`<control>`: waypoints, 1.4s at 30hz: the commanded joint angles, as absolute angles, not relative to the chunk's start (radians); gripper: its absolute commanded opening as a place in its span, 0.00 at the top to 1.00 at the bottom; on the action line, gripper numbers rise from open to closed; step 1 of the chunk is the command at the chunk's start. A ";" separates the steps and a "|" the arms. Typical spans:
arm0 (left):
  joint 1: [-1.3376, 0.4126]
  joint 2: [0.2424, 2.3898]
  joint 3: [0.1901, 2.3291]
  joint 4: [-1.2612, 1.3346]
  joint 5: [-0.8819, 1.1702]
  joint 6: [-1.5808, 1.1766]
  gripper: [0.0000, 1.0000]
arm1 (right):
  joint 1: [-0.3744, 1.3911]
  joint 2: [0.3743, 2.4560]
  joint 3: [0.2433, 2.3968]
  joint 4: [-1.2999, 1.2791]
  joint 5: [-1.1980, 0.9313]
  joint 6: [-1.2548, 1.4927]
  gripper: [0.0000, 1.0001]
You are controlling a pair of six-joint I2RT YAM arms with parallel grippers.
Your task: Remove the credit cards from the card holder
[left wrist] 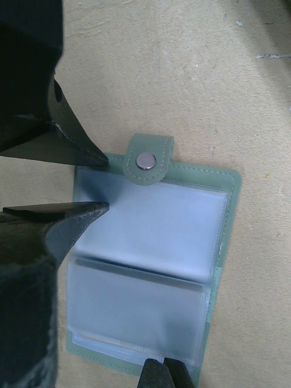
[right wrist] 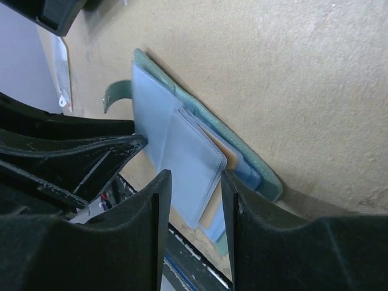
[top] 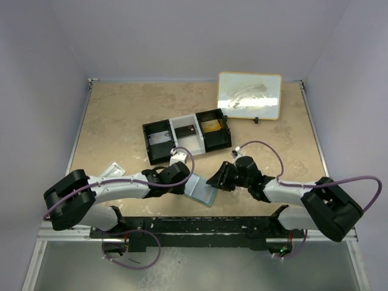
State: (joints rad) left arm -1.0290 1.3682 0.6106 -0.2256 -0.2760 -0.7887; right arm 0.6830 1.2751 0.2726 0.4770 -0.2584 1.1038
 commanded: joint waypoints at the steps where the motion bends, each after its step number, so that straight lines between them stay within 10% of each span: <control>1: -1.032 1.380 0.627 -0.183 -0.244 -0.778 0.73 | 0.684 1.280 0.301 0.567 -0.319 1.126 0.59; 42: -1.032 1.271 0.617 -0.259 -0.311 -0.799 0.74 | 0.814 1.430 0.548 0.428 -0.242 1.069 0.60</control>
